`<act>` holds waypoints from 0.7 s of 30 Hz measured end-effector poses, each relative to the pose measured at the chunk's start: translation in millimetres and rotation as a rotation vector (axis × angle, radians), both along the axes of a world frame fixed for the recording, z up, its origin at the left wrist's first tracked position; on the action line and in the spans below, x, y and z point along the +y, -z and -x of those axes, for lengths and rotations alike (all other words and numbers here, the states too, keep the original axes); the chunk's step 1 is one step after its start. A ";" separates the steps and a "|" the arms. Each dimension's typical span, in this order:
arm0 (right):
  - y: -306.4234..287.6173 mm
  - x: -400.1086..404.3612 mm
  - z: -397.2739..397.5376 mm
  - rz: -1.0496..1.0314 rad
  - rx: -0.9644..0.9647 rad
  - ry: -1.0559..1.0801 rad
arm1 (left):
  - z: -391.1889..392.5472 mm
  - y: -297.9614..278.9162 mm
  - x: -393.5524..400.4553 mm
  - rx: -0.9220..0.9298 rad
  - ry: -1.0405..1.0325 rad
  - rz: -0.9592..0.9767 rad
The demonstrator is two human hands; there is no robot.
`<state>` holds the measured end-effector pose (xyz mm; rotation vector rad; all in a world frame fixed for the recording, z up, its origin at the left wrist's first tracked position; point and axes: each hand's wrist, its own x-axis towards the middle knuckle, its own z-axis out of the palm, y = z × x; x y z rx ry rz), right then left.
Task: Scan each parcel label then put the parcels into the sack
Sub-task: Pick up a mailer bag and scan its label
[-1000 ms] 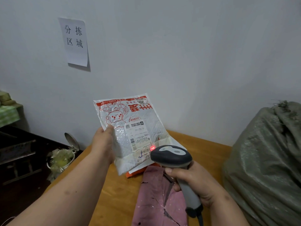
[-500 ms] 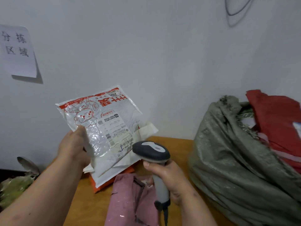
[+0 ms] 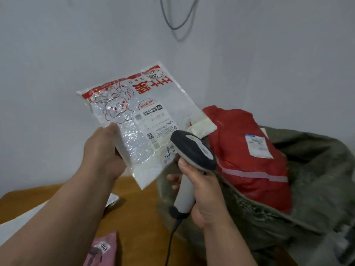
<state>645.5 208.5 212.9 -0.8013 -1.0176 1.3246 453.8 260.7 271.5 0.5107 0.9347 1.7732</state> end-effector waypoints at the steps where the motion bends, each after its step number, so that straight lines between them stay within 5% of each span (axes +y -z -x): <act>1: -5.6 5.4 -21.7 -0.014 0.025 0.020 | -24.3 -8.5 10.1 0.022 0.037 -0.031; 5: -19.4 30.5 -104.4 0.022 0.146 0.104 | -129.7 -35.4 59.0 0.120 0.167 -0.061; 8: -20.5 51.1 -152.5 0.180 0.311 0.148 | -197.8 -39.1 95.0 0.408 0.260 -0.025; 17: -8.2 89.5 -214.2 0.327 0.298 0.143 | -252.7 21.3 107.4 1.147 0.110 0.002; 21: -8.2 95.0 -209.8 0.305 0.227 0.118 | -244.7 20.6 97.8 1.117 0.051 -0.018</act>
